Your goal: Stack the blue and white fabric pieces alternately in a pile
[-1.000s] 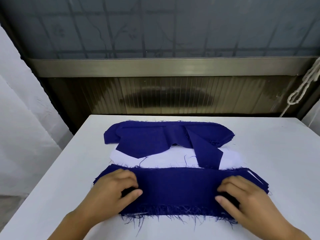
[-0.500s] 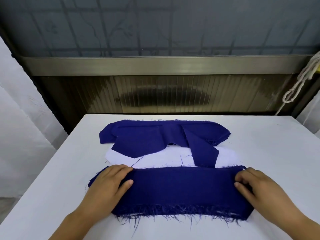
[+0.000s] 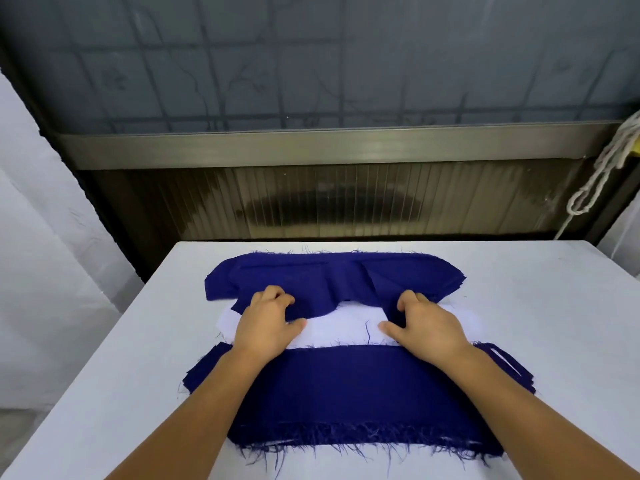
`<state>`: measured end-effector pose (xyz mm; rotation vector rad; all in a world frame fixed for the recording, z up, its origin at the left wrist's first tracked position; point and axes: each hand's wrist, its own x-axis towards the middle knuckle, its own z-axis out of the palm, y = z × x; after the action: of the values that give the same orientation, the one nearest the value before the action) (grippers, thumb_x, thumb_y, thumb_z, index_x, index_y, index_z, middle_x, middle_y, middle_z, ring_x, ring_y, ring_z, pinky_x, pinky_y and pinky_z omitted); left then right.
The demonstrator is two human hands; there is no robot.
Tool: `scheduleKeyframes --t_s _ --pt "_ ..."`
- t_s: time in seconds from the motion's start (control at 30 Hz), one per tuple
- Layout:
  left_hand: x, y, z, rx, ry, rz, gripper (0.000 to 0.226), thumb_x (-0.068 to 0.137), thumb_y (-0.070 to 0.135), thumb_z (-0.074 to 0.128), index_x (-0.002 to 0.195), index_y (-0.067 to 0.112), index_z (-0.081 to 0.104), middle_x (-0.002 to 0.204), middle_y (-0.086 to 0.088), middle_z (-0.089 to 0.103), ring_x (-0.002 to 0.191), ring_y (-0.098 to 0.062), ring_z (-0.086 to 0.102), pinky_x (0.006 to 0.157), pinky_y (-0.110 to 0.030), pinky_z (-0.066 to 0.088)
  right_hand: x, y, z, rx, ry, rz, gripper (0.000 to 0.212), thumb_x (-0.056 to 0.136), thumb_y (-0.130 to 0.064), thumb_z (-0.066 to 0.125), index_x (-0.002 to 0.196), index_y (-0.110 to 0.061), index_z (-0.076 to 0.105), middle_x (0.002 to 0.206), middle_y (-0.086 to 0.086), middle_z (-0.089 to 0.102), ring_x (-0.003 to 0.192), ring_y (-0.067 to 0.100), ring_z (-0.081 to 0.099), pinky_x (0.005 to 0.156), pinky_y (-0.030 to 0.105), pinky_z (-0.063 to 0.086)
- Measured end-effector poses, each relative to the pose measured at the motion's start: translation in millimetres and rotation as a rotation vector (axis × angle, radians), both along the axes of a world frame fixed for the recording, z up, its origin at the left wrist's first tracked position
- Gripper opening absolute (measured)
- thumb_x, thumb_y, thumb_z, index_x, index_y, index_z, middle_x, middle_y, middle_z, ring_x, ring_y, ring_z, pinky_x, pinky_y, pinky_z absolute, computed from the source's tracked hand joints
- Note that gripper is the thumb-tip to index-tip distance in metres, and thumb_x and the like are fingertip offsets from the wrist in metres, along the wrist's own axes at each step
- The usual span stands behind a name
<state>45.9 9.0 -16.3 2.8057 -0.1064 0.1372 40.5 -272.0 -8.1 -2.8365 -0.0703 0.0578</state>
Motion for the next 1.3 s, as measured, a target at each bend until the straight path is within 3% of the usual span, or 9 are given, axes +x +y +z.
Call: scheduleKeyframes --t_s 0.27,0.43,0.63,0.77,0.87,1.0,1.13,1.2,1.3 --pt "2 5 -11 -0.041 -0.095 0.024 0.028 0.096 0.031 0.055 0.12 0.022 0.065 0.124 0.01 0.051 0.107 -0.009 0.049 0.086 -0.023 0.047 10 -6 -16 0.033 -0.048 -0.04 0.014 0.096 -0.038 0.048 0.1 -0.025 0.053 0.099 -0.006 0.055 0.077 0.013 0.054 0.064 0.027 0.041" --pt "1 4 -11 -0.026 -0.135 0.037 0.026 0.099 0.024 0.049 0.119 0.024 0.066 0.124 0.012 0.055 0.108 -0.007 0.053 0.082 -0.02 0.047 15 -12 -6 0.1 -0.036 -0.059 0.015 0.097 -0.022 0.042 0.094 -0.022 0.056 0.091 -0.004 0.064 0.076 0.015 0.055 0.064 0.029 0.041" --pt "7 8 -1 0.001 -0.188 0.087 0.025 0.097 0.015 0.05 0.114 0.021 0.068 0.118 0.01 0.061 0.099 -0.011 0.058 0.075 -0.022 0.047 41 -39 27 0.166 -0.282 -0.119 0.014 0.099 -0.022 0.042 0.1 -0.022 0.056 0.075 -0.006 0.061 0.067 0.014 0.057 0.058 0.03 0.042" --pt "16 17 14 0.034 -0.288 0.132 0.023 0.094 0.01 0.055 0.109 0.019 0.07 0.11 0.006 0.066 0.092 -0.013 0.059 0.069 -0.021 0.045 73 -68 34 0.115 -0.309 -0.249 0.022 0.101 -0.023 0.037 0.108 -0.016 0.057 0.095 0.008 0.067 0.08 0.029 0.059 0.066 0.035 0.045" --pt "18 18 15 0.03 -0.303 0.142 0.021 0.093 0.01 0.056 0.105 0.02 0.071 0.105 0.006 0.067 0.086 -0.012 0.059 0.067 -0.02 0.046 76 -70 23 0.095 -0.326 -0.295 0.028 0.099 -0.021 0.044 0.122 -0.011 0.055 0.118 0.013 0.061 0.103 0.033 0.056 0.086 0.042 0.046" --pt "16 16 0 0.006 -0.248 0.089 0.026 0.088 0.008 0.06 0.11 0.017 0.069 0.111 0.005 0.066 0.093 -0.014 0.058 0.078 -0.026 0.049 56 -46 4 0.128 -0.521 -0.06 0.023 0.091 -0.024 0.059 0.112 -0.014 0.062 0.111 0.003 0.06 0.105 0.024 0.053 0.094 0.037 0.042" --pt "21 16 -6 0.037 -0.229 0.013 0.039 0.088 0.016 0.063 0.128 0.017 0.062 0.124 0.003 0.06 0.109 -0.018 0.054 0.091 -0.029 0.047 41 -28 -14 0.139 -0.276 0.183 0.045 0.083 -0.044 0.068 0.122 -0.024 0.057 0.119 -0.01 0.053 0.114 0.012 0.045 0.101 0.031 0.036" --pt "22 16 -7 0.043 -0.228 0.004 0.038 0.091 0.02 0.063 0.129 0.017 0.061 0.124 0.002 0.058 0.11 -0.019 0.052 0.092 -0.03 0.046 41 -26 -18 0.084 -0.241 0.206 0.055 0.082 -0.043 0.068 0.13 -0.024 0.052 0.128 -0.01 0.05 0.122 0.012 0.042 0.107 0.03 0.031" --pt "23 17 -9 0.015 -0.262 0.023 0.028 0.096 0.022 0.058 0.122 0.018 0.067 0.12 0.003 0.061 0.107 -0.017 0.054 0.089 -0.029 0.047 43 -28 -19 0.068 -0.283 0.172 0.047 0.086 -0.032 0.066 0.13 -0.021 0.054 0.13 -0.008 0.052 0.123 0.014 0.044 0.107 0.03 0.032"
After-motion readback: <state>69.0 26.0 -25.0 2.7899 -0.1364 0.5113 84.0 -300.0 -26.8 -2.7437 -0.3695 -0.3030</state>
